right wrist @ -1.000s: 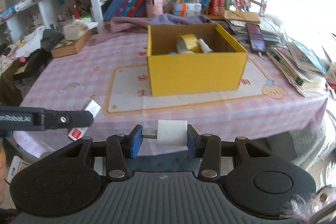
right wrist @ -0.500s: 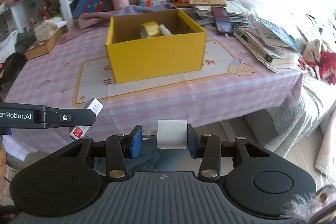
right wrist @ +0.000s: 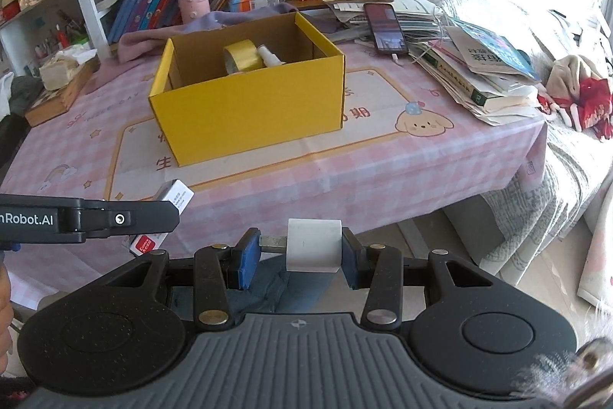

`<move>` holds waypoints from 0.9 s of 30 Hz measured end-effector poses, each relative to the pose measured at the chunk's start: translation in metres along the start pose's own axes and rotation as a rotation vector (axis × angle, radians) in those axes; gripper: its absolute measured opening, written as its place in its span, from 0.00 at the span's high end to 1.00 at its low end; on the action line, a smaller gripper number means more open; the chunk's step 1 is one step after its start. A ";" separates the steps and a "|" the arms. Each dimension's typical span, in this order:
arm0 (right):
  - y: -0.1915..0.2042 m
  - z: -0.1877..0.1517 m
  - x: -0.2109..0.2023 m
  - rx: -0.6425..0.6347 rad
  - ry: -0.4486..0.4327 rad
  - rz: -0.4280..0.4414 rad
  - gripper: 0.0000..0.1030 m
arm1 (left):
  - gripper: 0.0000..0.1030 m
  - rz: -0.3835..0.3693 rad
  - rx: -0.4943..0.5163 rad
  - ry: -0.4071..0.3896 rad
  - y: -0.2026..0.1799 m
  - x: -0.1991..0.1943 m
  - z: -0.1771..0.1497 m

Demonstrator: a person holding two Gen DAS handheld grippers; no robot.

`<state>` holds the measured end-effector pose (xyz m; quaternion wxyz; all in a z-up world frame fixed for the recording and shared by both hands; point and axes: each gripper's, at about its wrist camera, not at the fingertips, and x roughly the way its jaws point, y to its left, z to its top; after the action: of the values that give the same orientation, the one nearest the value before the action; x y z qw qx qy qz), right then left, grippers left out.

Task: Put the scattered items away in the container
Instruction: 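Lift the white block and card and carry them toward the yellow box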

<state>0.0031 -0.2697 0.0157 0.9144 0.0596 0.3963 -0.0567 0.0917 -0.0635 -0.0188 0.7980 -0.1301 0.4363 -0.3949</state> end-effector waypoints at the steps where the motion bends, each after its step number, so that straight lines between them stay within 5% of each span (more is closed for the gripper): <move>1: -0.001 0.003 0.003 -0.003 0.002 0.004 0.60 | 0.73 0.002 0.003 -0.004 0.000 0.002 0.003; 18: -0.027 0.087 0.067 -0.111 -0.079 0.127 0.60 | 0.73 0.049 0.031 -0.146 -0.003 0.040 0.075; 27: -0.045 0.146 0.107 -0.189 -0.112 0.250 0.60 | 0.73 0.233 0.039 -0.210 -0.009 0.061 0.121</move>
<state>0.1738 -0.3430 0.0331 0.9365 0.0190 0.3378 0.0920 0.2018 -0.1313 0.0211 0.8820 -0.1035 0.3549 -0.2922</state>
